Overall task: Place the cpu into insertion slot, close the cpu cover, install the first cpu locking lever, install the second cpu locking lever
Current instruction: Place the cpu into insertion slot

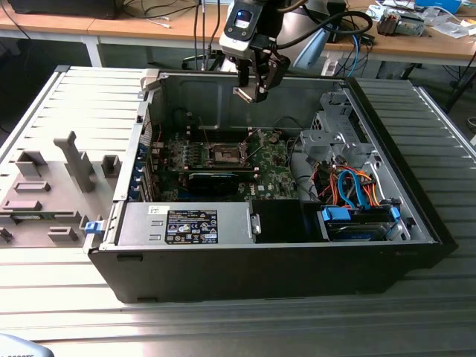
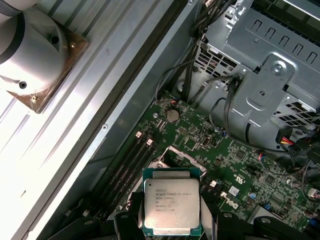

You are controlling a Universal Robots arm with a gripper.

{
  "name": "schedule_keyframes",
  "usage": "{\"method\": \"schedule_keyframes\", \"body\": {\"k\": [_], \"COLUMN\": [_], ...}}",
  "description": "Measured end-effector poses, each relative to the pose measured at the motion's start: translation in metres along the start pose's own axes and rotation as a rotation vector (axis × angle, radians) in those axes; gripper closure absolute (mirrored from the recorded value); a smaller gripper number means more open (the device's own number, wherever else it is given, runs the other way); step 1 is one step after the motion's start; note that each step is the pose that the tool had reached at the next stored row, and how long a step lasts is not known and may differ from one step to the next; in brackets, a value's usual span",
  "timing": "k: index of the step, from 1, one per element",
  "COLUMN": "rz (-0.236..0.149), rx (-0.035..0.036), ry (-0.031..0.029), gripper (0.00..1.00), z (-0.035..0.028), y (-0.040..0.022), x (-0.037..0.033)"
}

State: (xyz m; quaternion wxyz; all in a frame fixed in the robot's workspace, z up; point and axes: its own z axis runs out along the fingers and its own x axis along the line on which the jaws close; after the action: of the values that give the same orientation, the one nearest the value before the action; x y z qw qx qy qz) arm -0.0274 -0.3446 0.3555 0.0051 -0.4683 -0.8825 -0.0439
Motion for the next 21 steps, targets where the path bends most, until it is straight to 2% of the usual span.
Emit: {"method": "schedule_keyframes", "body": {"k": [21], "rz": [0.023], "rx": [-0.0012], "ry": [-0.0017], "gripper": [0.45], "z": [0.0], "y": [0.0], "x": [0.0]}}
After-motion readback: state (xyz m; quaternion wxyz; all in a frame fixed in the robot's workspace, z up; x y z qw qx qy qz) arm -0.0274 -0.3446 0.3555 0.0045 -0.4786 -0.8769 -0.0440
